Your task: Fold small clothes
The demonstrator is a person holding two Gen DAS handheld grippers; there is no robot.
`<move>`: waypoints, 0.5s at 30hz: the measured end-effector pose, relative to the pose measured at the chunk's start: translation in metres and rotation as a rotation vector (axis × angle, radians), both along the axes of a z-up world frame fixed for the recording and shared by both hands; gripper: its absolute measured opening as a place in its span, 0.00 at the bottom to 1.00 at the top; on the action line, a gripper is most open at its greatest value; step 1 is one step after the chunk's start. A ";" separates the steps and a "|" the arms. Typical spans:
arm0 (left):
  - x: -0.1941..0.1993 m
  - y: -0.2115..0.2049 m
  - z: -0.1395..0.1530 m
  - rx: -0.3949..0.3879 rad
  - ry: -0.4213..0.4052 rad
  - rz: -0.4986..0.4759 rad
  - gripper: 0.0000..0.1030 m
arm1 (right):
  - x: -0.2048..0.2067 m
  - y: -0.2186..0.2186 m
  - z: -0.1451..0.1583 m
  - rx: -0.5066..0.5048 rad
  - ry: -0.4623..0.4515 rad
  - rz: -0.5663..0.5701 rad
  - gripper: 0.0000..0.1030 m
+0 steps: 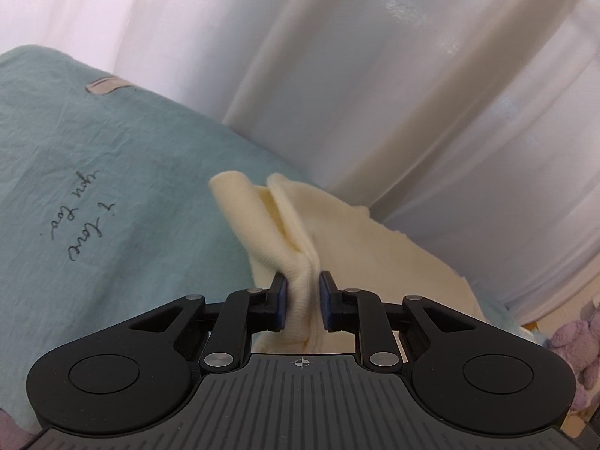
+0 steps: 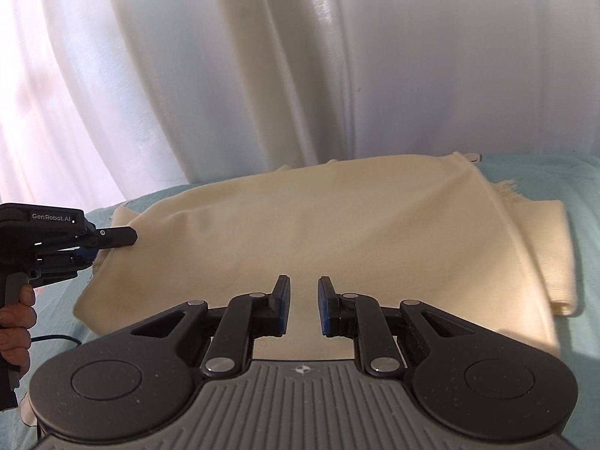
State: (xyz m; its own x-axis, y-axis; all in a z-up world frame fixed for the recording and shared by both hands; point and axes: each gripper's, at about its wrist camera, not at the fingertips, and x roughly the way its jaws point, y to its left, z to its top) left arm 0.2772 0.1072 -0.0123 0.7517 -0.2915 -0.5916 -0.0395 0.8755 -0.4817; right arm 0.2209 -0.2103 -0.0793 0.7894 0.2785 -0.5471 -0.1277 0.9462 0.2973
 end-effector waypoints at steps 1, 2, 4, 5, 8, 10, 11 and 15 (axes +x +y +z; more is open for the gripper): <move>0.001 -0.011 0.004 0.012 -0.012 -0.022 0.20 | -0.002 -0.007 0.000 0.007 0.002 -0.017 0.15; 0.001 -0.021 0.007 0.025 -0.021 -0.044 0.20 | -0.002 -0.012 0.000 0.012 0.006 -0.031 0.15; 0.003 -0.042 0.009 0.060 -0.030 -0.075 0.20 | -0.005 -0.021 -0.002 0.023 0.015 -0.055 0.15; 0.005 -0.051 0.008 0.073 -0.026 -0.088 0.19 | -0.006 -0.025 -0.002 0.029 0.023 -0.061 0.15; 0.009 -0.076 -0.001 0.080 -0.008 -0.136 0.19 | -0.008 -0.031 -0.003 0.033 0.028 -0.070 0.15; 0.011 -0.089 -0.008 0.087 0.011 -0.163 0.15 | -0.009 -0.033 -0.004 0.029 0.028 -0.075 0.15; 0.011 -0.094 -0.012 0.090 0.022 -0.174 0.14 | -0.008 -0.035 -0.005 0.030 0.030 -0.076 0.15; 0.010 -0.113 -0.023 0.154 0.028 -0.222 0.14 | -0.008 -0.040 -0.007 0.038 0.038 -0.091 0.15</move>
State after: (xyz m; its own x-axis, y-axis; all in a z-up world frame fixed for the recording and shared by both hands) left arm 0.2870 -0.0059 -0.0353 0.6622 -0.3525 -0.6612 0.1500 0.9269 -0.3440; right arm 0.2128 -0.2507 -0.0861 0.7911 0.2283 -0.5675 -0.0301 0.9412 0.3366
